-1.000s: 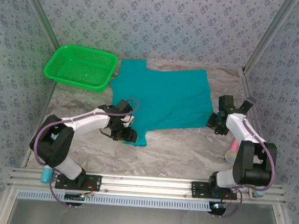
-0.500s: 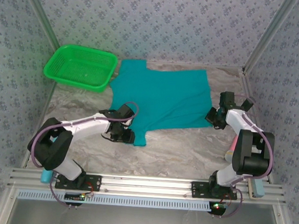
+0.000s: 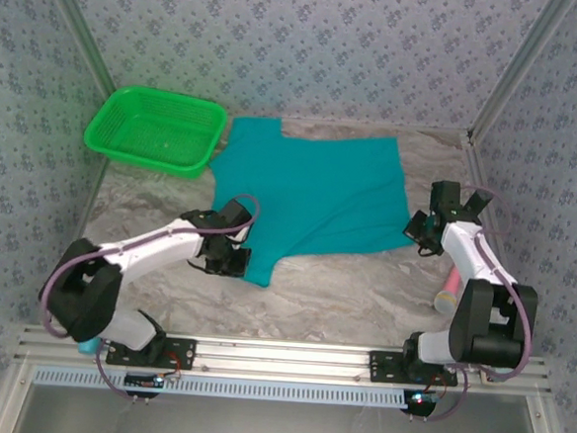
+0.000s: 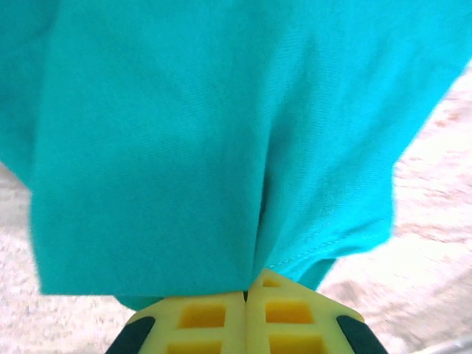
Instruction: Fold the inside-out t-shirt
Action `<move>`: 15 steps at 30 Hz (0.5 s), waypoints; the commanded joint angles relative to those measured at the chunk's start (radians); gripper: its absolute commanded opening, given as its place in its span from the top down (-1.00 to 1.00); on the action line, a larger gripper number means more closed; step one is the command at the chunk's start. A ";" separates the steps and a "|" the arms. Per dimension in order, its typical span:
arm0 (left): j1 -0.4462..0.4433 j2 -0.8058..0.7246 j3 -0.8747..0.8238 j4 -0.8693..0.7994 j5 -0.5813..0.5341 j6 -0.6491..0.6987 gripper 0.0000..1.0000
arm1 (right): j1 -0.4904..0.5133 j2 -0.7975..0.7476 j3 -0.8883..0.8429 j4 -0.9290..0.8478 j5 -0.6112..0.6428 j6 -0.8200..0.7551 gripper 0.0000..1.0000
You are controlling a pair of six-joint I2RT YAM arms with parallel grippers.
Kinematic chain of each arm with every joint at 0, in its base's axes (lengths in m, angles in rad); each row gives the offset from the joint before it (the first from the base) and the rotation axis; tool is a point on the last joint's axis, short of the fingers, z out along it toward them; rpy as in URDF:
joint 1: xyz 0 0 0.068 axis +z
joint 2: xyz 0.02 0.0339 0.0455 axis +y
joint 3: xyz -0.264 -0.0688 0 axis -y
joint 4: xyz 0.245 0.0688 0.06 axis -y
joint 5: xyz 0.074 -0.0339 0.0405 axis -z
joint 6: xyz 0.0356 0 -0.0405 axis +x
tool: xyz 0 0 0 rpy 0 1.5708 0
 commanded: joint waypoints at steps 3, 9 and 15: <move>0.018 -0.110 -0.107 -0.051 0.077 -0.062 1.00 | -0.002 0.037 -0.128 -0.024 0.021 0.057 1.00; 0.045 -0.176 -0.133 -0.076 0.106 -0.078 0.05 | 0.003 0.015 -0.104 -0.078 -0.008 0.080 0.45; 0.096 -0.240 -0.049 -0.137 0.121 -0.050 -0.11 | 0.054 -0.088 0.008 -0.176 0.011 0.075 0.32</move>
